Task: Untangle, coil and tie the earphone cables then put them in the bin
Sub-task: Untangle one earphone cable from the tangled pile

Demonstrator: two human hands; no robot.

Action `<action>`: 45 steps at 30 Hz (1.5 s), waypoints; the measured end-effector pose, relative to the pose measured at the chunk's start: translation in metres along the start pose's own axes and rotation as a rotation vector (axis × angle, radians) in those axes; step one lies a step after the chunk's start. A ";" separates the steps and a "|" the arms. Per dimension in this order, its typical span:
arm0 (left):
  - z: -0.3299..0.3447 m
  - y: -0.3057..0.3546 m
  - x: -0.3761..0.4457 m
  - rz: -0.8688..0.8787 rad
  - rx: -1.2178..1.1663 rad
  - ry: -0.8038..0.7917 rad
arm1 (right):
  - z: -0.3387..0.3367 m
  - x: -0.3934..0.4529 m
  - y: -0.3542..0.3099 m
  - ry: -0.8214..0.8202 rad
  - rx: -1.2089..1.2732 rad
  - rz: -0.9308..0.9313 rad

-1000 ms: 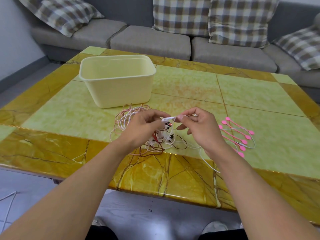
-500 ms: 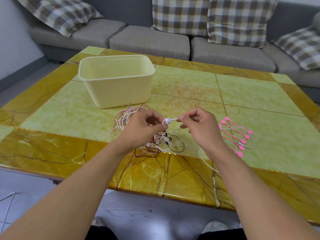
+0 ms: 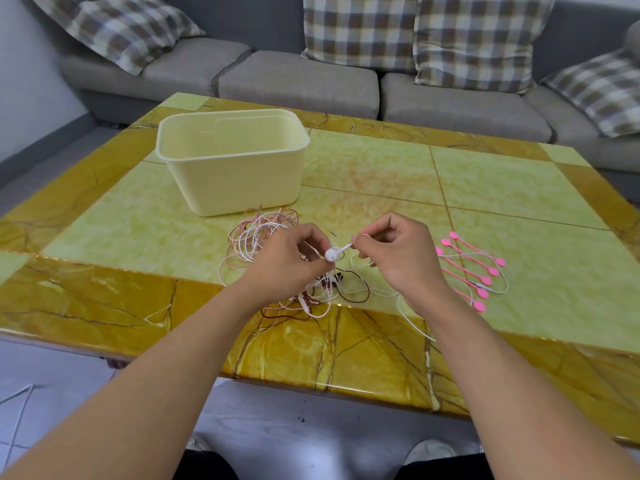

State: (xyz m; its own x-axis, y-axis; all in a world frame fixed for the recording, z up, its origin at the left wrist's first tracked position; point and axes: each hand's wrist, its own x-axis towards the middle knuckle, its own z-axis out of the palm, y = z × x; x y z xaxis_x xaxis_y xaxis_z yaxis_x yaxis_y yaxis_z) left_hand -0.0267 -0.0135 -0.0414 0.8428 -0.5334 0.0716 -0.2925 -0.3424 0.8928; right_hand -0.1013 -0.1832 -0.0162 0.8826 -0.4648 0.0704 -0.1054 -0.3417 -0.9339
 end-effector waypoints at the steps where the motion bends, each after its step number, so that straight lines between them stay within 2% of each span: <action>1: 0.000 0.000 0.000 0.001 0.000 -0.033 | 0.000 0.000 0.001 0.008 -0.018 -0.006; 4: 0.000 0.001 -0.002 0.027 -0.010 -0.120 | 0.000 0.000 0.001 0.008 -0.082 -0.014; 10: 0.005 0.000 -0.003 0.051 -0.003 -0.124 | 0.000 0.004 0.007 0.049 -0.143 0.020; 18: 0.009 -0.005 0.000 0.111 0.275 -0.021 | 0.000 0.007 0.013 0.040 -0.183 0.064; 24: 0.014 -0.001 -0.005 0.141 0.248 -0.001 | 0.000 0.007 0.014 0.049 -0.152 0.088; 29: 0.016 -0.004 -0.003 0.152 0.257 -0.057 | -0.006 0.008 0.017 0.141 -0.173 0.057; 32: 0.019 -0.001 -0.003 0.190 0.249 -0.010 | -0.008 0.004 0.016 0.104 -0.142 0.073; 37: 0.022 0.002 -0.002 0.129 0.305 0.058 | -0.007 0.000 0.014 0.081 -0.011 0.088; 39: 0.022 0.002 -0.002 0.130 0.318 0.055 | -0.010 0.001 0.014 0.100 -0.007 0.085; 42: 0.022 0.001 -0.005 0.134 0.314 -0.051 | -0.018 0.002 0.012 0.162 -0.089 0.056; 45: 0.019 -0.004 -0.003 0.161 0.456 -0.123 | -0.037 0.006 0.009 0.322 -0.083 -0.006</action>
State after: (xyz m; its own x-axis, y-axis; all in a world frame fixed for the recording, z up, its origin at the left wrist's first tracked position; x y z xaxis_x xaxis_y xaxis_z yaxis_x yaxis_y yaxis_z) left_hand -0.0372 -0.0256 -0.0536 0.7194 -0.6850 0.1150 -0.6055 -0.5373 0.5871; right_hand -0.1142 -0.2191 -0.0109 0.6947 -0.6922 0.1956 -0.1492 -0.4046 -0.9022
